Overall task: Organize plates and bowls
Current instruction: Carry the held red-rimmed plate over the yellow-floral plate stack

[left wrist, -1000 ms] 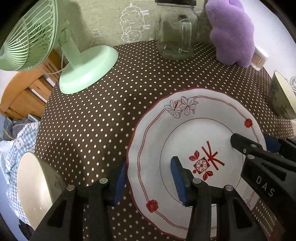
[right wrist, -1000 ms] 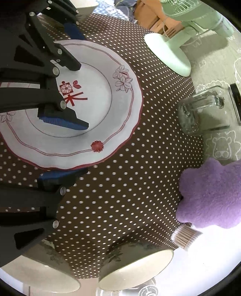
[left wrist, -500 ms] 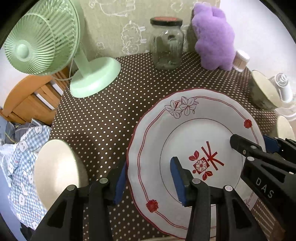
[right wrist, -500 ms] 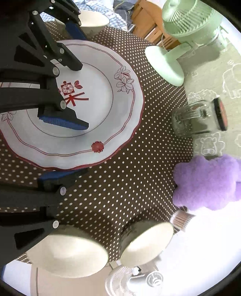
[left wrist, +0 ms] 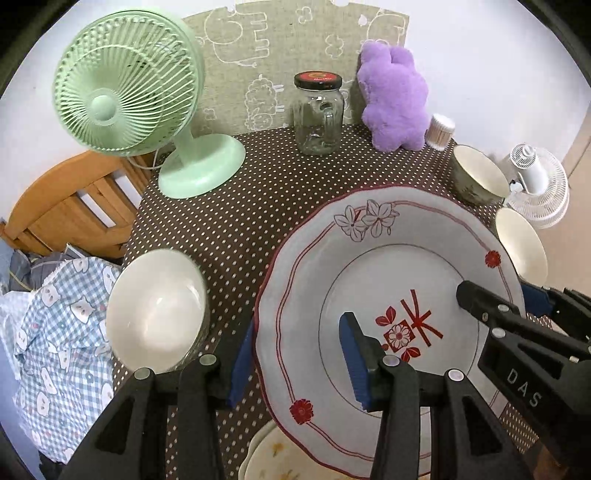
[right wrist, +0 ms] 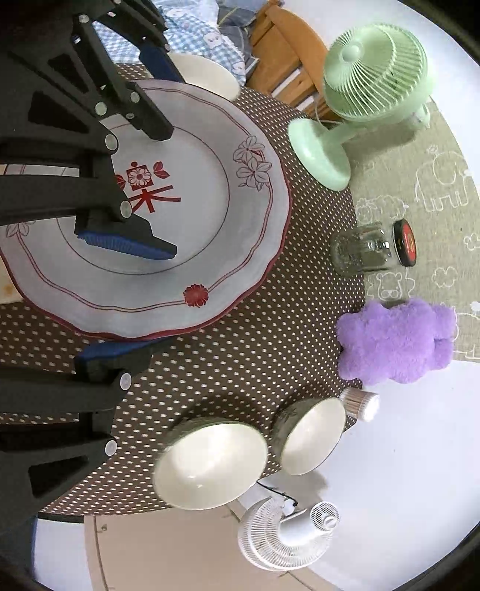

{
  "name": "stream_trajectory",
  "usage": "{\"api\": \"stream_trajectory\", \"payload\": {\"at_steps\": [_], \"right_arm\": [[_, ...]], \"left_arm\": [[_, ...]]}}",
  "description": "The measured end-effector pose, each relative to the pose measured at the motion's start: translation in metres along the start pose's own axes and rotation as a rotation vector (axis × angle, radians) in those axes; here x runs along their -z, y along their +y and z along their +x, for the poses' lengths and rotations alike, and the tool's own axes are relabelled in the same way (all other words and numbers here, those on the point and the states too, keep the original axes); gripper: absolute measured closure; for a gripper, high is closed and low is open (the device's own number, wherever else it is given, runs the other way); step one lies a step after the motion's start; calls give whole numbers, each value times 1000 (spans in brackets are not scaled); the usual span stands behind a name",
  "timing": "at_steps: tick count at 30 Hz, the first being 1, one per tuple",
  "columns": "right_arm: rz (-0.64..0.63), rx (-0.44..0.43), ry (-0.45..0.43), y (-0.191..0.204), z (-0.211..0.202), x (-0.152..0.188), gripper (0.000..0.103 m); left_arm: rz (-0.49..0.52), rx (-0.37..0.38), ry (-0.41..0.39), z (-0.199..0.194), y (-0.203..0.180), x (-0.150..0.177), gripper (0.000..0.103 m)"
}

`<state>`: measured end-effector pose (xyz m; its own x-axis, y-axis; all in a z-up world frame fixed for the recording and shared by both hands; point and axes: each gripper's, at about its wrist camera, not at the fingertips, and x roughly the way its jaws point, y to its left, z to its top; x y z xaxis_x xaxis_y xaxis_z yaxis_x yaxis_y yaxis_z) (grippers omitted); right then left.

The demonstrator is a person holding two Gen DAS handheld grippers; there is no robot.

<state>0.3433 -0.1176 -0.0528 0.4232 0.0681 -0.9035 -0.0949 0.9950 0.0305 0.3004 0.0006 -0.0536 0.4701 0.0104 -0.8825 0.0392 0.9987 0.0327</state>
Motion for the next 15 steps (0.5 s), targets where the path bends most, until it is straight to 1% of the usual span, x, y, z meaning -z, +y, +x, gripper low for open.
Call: {"api": "stream_trajectory", "payload": {"at_steps": [6, 15], "right_arm": [[18, 1, 9, 9, -13, 34, 59], [34, 29, 39, 15, -18, 85, 59]], "left_arm": [[22, 10, 10, -13, 5, 29, 58], [23, 41, 43, -14, 7, 71, 58]]}}
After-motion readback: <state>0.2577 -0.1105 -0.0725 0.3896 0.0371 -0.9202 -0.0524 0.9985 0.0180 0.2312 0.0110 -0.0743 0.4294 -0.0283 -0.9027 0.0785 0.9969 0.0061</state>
